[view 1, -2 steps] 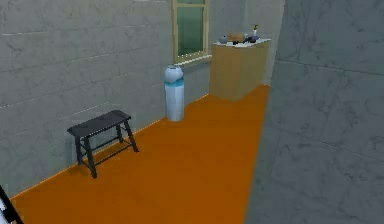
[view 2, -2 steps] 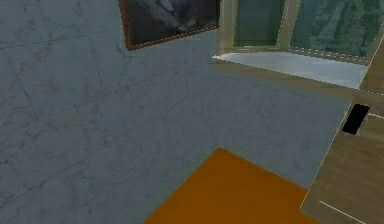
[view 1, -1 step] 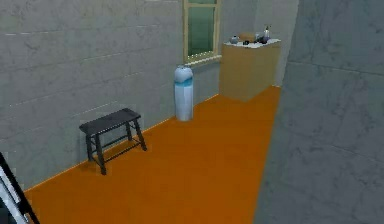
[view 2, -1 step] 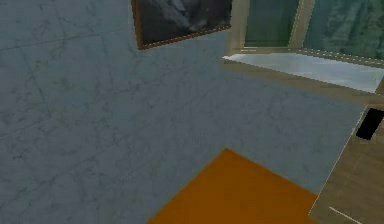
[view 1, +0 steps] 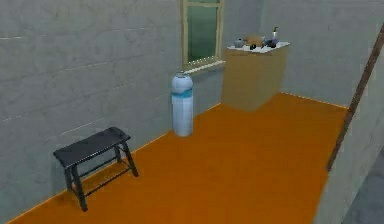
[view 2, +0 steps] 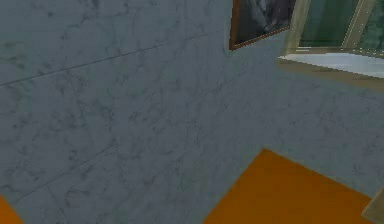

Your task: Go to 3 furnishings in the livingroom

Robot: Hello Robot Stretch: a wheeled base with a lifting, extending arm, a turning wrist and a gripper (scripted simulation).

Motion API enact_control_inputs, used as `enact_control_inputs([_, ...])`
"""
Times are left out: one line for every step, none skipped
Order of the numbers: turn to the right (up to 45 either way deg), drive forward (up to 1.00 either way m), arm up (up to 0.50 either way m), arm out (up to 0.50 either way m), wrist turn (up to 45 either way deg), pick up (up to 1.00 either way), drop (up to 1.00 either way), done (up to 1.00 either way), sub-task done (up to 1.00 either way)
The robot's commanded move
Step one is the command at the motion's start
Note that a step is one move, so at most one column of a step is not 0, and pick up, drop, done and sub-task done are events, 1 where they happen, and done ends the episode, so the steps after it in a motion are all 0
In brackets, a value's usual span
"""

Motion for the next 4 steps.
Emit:
enact_control_inputs([-6.0, 0.00, 0.00, 0.00, 0.0, 0.00, 0.00, 0.00, 0.00])
enact_control_inputs([0.0, 0.45, 0.00, 0.00, 0.0, 0.00, 0.00, 0.00, 0.00])
enact_control_inputs([45.0, 0.00, 0.00, 0.00, 0.0, 0.00, 0.00, 0.00, 0.00])
enact_control_inputs([0.0, 1.00, 0.00, 0.00, 0.0, 0.00, 0.00, 0.00, 0.00])
